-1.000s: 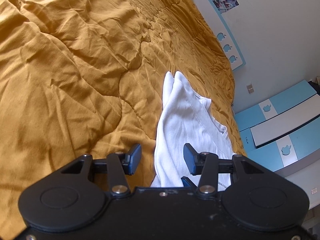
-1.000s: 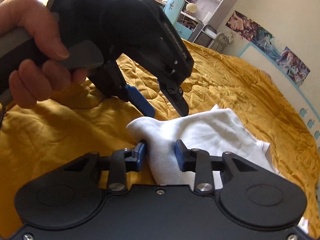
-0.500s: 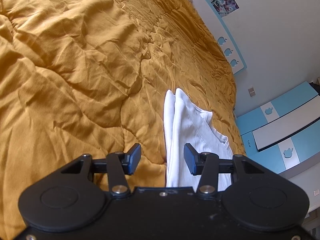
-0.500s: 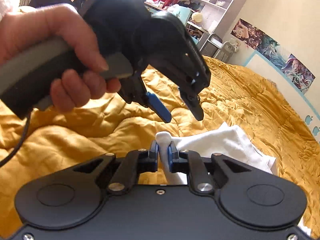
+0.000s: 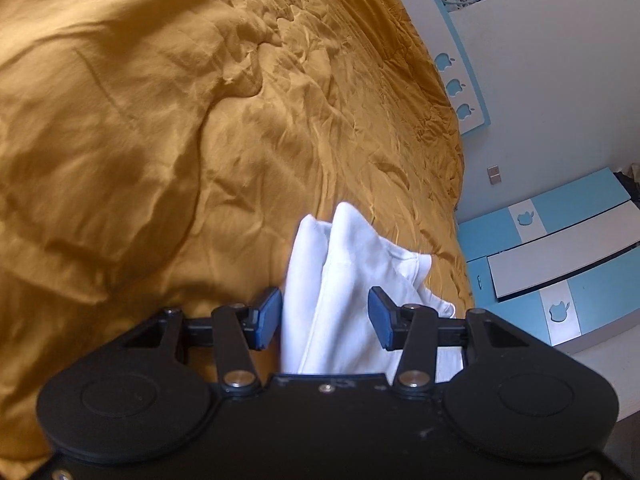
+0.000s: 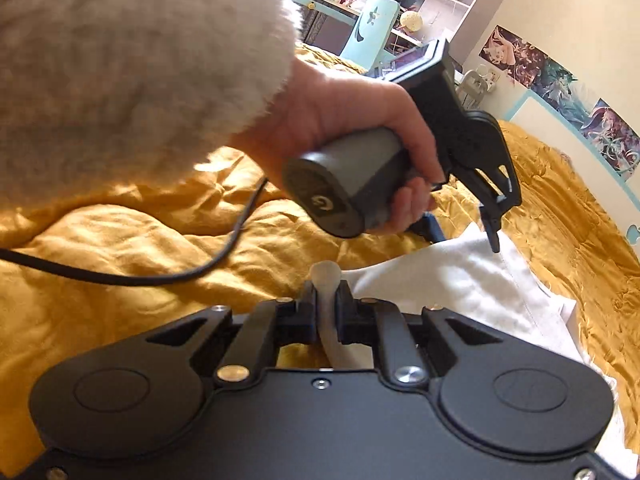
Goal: Fold small clothes
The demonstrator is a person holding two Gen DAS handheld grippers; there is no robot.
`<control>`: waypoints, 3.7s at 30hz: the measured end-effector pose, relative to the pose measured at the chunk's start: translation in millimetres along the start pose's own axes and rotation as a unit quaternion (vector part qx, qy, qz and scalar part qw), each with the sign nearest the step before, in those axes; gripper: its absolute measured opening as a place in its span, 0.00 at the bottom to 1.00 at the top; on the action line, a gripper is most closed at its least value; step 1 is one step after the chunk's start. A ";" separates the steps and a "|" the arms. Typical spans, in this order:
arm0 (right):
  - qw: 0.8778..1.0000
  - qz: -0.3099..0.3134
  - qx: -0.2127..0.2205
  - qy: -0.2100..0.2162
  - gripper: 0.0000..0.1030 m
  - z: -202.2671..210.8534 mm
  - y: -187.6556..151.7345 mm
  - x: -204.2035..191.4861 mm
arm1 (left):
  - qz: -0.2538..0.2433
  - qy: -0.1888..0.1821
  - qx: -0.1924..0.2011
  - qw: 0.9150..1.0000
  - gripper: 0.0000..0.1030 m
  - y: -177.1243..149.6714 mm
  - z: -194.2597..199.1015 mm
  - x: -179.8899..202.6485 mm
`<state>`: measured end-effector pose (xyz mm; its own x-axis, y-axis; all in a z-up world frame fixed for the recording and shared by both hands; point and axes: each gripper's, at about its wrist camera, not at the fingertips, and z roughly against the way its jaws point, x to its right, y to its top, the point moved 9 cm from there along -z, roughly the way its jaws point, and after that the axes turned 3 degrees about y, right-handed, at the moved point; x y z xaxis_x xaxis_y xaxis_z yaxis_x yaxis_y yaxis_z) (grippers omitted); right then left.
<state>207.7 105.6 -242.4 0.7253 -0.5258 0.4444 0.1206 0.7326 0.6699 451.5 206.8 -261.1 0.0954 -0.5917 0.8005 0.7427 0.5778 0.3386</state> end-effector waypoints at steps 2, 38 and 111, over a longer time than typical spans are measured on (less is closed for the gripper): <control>1.000 -0.004 0.000 0.003 0.10 0.3 -1.0 0.4 | -0.016 0.001 0.012 1.000 0.10 5.8 -6.0 6.7; 0.999 -0.034 0.023 -0.031 0.06 33.1 -11.8 16.1 | -0.012 0.045 0.011 0.999 0.12 17.1 -8.8 17.6; 0.781 -0.591 0.081 -0.185 0.14 230.4 -346.5 258.7 | -0.248 0.027 -0.087 0.964 0.27 -238.7 -276.4 380.7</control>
<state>197.3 -383.8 -222.6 -0.0766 -0.9041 -0.4204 0.4488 -0.4078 0.7952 493.8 -311.8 -173.9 -0.2695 -0.8016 0.5336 0.8058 0.1157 0.5807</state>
